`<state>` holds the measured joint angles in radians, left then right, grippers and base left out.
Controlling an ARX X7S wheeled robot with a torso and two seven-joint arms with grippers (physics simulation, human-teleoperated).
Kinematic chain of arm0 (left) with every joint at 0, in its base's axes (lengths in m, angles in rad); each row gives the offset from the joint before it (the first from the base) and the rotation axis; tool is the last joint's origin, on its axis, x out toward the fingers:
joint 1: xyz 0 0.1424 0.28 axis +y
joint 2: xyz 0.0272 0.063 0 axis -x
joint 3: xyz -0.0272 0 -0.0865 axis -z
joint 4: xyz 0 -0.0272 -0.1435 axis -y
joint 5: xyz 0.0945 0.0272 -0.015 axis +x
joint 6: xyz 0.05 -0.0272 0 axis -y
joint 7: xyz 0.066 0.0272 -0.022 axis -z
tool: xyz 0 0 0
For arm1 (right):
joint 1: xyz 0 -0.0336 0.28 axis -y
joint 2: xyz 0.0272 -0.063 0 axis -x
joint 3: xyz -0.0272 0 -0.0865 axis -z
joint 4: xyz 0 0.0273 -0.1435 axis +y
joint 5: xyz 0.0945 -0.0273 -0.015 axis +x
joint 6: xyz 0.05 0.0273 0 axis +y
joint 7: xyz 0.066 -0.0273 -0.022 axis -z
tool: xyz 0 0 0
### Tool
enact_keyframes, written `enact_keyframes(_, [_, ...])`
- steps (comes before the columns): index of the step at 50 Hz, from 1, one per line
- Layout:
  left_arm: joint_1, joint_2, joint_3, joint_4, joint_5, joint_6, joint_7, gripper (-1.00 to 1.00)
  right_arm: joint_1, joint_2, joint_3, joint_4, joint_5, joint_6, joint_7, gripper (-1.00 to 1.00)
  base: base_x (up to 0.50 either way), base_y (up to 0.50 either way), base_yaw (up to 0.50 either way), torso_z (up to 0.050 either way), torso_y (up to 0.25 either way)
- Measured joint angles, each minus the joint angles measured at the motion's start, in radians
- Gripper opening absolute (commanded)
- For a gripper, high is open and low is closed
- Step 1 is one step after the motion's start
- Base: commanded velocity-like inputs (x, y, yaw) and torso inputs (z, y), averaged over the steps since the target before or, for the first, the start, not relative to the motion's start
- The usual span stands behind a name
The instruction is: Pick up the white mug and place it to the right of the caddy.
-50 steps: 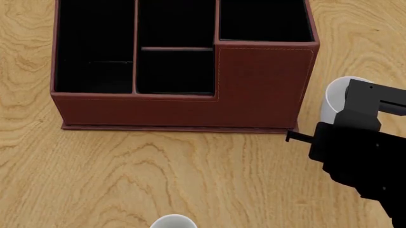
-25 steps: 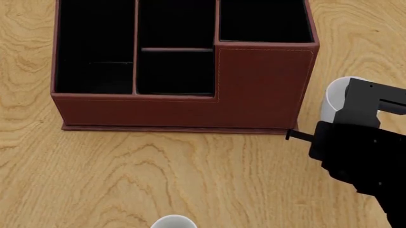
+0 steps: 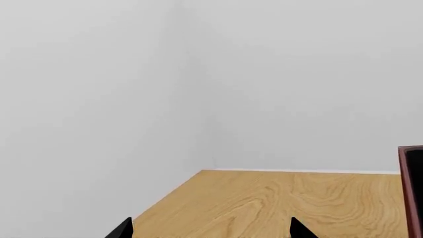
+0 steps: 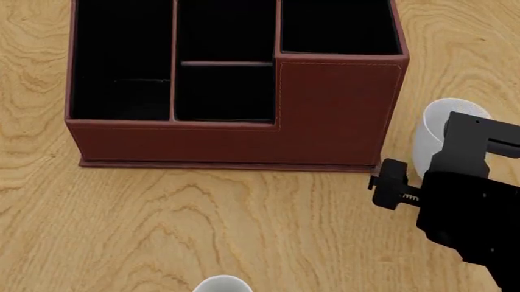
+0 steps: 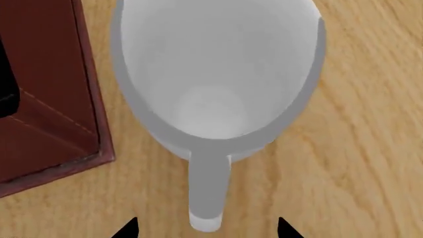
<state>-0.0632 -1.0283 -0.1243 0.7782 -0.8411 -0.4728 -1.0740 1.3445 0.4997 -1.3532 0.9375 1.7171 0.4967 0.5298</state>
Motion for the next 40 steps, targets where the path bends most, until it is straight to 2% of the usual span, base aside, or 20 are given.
enact_keyframes(12, [-0.004, -0.003, -0.008, 0.005, -0.013, -0.008, -0.002, 1.00, -0.037, 0.093, 0.040, -0.173, 0.029, -0.037, 0.089, 1.00, 0.00, 0.00, 0.00, 0.000, 0.000])
enact_keyframes(29, [0.027, 0.003, -0.028, 0.022, -0.009, 0.004, 0.000, 1.00, -0.128, 0.353, 0.116, -0.723, 0.061, -0.148, 0.318, 1.00, 0.00, 0.00, 0.00, 0.000, 0.000])
enact_keyframes(40, [0.055, 0.006, -0.051, 0.031, -0.008, 0.015, 0.003, 1.00, -0.163, 0.482, 0.146, -0.997, 0.053, -0.196, 0.417, 1.00, 0.00, 0.00, 0.00, 0.000, 0.000])
